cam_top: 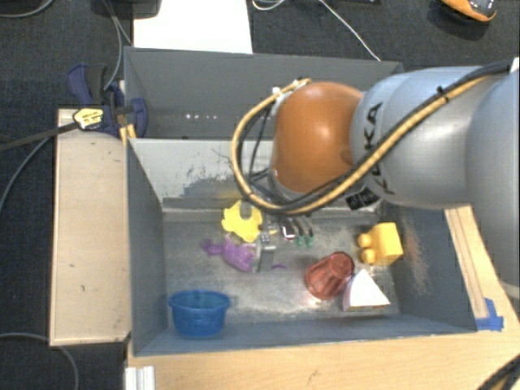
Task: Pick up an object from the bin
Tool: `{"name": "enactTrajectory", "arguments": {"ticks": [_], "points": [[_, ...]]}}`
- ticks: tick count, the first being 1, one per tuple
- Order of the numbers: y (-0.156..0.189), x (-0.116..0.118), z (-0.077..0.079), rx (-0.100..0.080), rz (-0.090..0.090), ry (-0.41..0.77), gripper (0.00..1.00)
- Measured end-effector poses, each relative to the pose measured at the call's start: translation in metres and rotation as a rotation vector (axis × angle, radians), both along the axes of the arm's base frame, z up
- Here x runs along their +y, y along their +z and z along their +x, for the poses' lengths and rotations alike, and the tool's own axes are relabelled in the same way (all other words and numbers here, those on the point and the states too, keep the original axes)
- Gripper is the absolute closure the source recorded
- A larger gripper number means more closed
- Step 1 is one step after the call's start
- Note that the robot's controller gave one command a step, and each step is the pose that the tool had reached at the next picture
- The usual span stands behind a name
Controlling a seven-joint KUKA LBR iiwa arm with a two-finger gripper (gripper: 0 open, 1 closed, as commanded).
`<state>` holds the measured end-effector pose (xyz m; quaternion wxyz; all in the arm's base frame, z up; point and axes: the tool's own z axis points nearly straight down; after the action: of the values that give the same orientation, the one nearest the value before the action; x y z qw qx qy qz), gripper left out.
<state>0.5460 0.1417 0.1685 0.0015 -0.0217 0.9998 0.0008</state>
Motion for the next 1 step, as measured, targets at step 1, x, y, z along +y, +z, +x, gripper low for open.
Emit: {"name": "enactTrajectory", "arguments": {"ticks": [1], "points": [[0.0076,-0.032,0.0153,-0.003,0.004,0.046,0.0]]}}
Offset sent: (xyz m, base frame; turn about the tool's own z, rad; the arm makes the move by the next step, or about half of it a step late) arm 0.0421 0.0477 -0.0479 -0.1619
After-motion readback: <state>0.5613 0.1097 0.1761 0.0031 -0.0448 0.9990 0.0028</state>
